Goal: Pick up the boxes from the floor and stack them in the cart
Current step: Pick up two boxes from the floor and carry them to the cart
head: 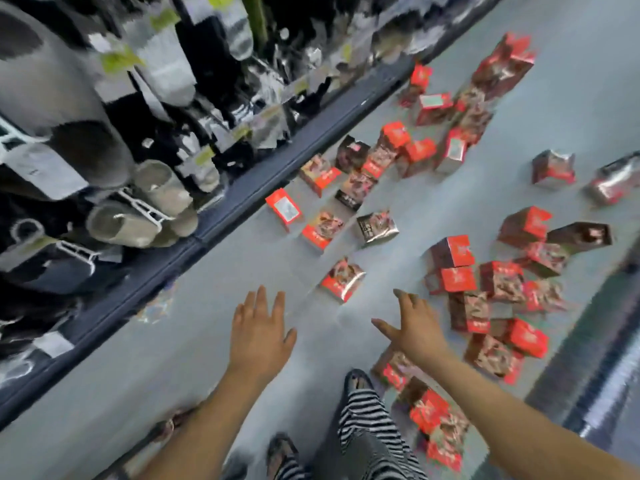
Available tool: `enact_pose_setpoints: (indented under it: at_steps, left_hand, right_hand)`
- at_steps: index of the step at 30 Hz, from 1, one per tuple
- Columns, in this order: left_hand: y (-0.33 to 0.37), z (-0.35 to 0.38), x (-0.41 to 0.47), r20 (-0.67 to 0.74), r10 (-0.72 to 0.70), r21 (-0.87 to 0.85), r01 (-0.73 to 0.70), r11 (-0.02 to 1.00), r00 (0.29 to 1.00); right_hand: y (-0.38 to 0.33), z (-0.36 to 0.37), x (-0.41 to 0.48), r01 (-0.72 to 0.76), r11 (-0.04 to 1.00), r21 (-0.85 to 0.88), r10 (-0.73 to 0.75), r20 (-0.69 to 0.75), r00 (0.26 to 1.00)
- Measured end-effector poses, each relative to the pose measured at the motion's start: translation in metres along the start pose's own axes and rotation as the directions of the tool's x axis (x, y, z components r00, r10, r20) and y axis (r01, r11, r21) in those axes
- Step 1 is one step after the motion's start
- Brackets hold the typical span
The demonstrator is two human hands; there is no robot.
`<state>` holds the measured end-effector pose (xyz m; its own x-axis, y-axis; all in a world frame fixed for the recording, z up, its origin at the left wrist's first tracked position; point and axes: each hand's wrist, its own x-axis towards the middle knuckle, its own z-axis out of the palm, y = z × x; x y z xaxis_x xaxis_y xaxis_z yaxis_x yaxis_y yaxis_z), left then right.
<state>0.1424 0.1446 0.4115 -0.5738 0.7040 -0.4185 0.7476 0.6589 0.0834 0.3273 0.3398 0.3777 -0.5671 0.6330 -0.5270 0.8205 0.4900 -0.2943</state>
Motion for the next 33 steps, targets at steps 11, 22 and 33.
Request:
enact_pose_setpoints:
  at_steps: [11, 22, 33]
  left_hand:
    - [-0.001, 0.224, 0.229, -0.103, 0.021, -0.037, -0.025, 0.999, 0.994]
    - [-0.004, 0.380, 0.437, -0.396, 0.055, -0.118, -0.110, 0.987, 0.917]
    - [0.018, 0.376, 0.493, -0.356, -0.052, -0.139, 0.002, 0.990, 0.933]
  right_hand:
    - [0.051, 0.166, 0.221, -0.415, 0.641, 0.646, 0.448, 0.124, 0.885]
    - [0.070, 0.313, 0.377, -0.248, 0.914, 0.320, 0.270, -0.025, 0.962]
    - [0.065, 0.334, 0.386, -0.121, 0.985, 0.122, 0.148, -0.237, 0.960]
